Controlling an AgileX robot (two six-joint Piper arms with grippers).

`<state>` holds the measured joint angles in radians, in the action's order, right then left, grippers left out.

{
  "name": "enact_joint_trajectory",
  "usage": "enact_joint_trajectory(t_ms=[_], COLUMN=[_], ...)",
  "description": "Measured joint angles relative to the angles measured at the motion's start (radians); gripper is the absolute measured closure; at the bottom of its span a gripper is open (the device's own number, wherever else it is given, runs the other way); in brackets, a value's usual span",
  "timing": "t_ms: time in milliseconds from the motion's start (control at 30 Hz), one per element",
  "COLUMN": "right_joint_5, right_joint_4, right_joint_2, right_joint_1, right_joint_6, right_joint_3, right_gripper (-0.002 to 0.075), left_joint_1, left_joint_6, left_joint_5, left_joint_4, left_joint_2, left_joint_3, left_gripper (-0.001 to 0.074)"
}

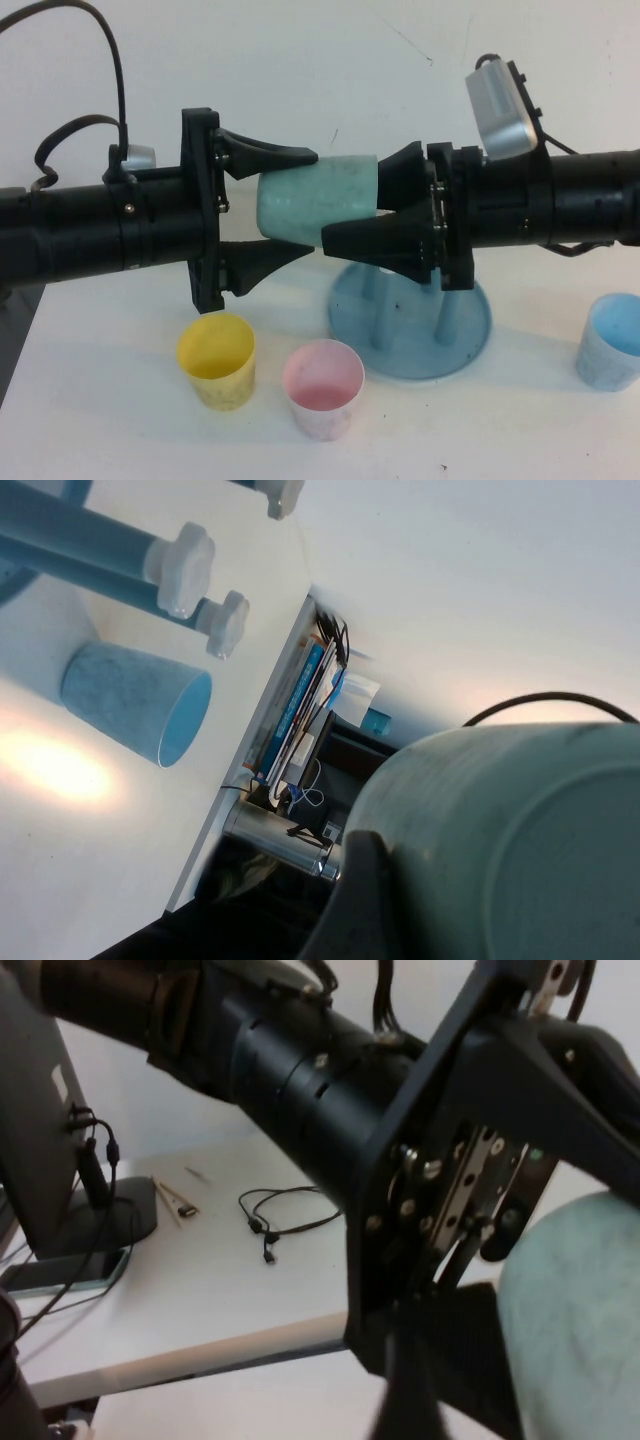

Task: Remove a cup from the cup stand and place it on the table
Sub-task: Hand over the cup

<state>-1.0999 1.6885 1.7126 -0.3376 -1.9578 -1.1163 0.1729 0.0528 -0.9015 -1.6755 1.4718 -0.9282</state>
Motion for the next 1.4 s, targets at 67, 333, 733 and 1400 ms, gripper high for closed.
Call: enact_joint_trajectory(t_ms=[67, 333, 733, 1400], right_joint_5=[0.005, 0.02, 0.026, 0.014], right_joint_4=[0.0, 0.0, 0.005, 0.005], right_joint_2=[0.018, 0.054, 0.055, 0.055], right_joint_1=[-0.013, -0.05, -0.05, -0.05], right_joint_6=[0.025, 0.084, 0.09, 0.057], right_joint_3=[-0.026, -0.057, -0.058, -0.06], right_gripper=[0.0276, 0.0664, 0.069, 0.0691], left_joint_1=[0.0, -0.002, -0.007, -0.017], left_joint_6=[0.0, 0.021, 0.127, 0.292], left_joint_5=[0.0, 0.0, -0.014, -0.073], left_joint_4=[-0.002, -0.006, -0.026, -0.047], left_joint_2=[0.0, 0.0, 0.0, 0.002], left_joint_3=[0.0, 0.0, 0.0, 0.0], left_gripper=[0.0163, 0.0163, 0.0163, 0.0162])
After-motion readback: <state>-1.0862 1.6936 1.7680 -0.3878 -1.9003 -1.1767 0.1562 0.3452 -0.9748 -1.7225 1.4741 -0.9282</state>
